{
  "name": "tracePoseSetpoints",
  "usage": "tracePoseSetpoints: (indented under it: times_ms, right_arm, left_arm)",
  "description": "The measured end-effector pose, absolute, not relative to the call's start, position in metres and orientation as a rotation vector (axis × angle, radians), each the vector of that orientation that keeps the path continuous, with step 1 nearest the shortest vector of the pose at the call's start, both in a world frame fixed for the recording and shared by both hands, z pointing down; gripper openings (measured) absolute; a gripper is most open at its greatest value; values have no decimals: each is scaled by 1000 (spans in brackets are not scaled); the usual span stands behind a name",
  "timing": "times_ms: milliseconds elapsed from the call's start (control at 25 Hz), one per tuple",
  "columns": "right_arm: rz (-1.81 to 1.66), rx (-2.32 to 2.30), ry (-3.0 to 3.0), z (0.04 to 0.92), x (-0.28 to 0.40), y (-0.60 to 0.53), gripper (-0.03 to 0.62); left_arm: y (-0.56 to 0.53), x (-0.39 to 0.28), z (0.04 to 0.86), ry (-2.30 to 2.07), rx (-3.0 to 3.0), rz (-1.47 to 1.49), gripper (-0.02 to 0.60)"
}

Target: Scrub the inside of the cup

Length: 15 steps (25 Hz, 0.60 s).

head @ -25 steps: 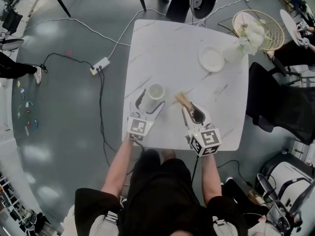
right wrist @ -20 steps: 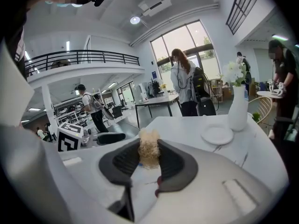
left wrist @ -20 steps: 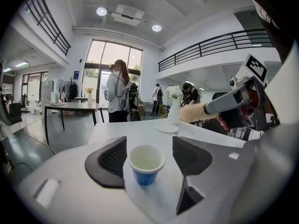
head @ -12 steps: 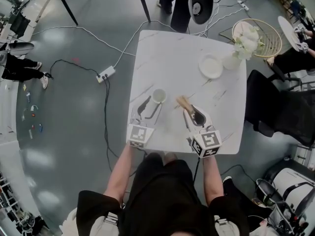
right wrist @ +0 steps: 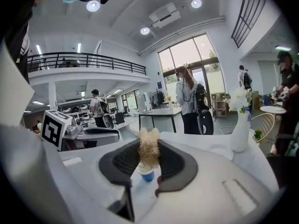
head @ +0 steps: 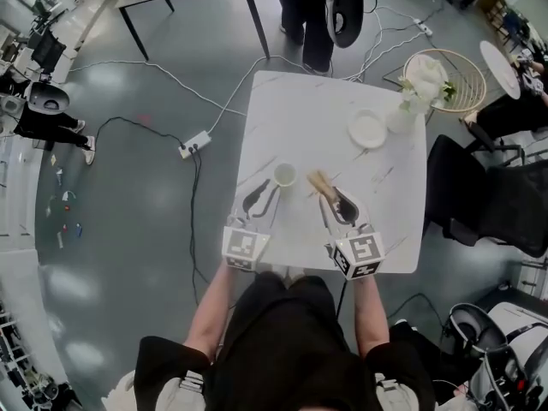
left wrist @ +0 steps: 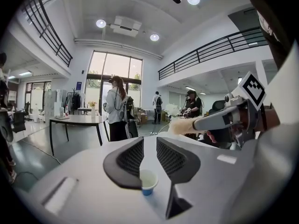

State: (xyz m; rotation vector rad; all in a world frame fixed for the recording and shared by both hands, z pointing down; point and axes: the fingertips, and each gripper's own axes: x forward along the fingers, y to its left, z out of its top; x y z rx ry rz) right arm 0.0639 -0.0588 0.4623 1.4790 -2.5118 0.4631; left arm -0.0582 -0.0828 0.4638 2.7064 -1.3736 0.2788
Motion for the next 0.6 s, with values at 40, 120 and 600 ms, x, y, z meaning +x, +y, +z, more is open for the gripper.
tracePoseSetpoints:
  times_ms: [40,120,600]
  right_arm:
    - [448,1482,-2517,458,62,-58,106]
    - [420,1486,-2530,449,60,-55,106]
    - [318,1503,-2577,421,53,-39,106]
  left_arm:
    - [-82,-59,459,-1378,2713,280,89]
    - [-80,-62,453,-1386,2724,281,72]
    - [-56,-69,434,-1386,2744,319,11]
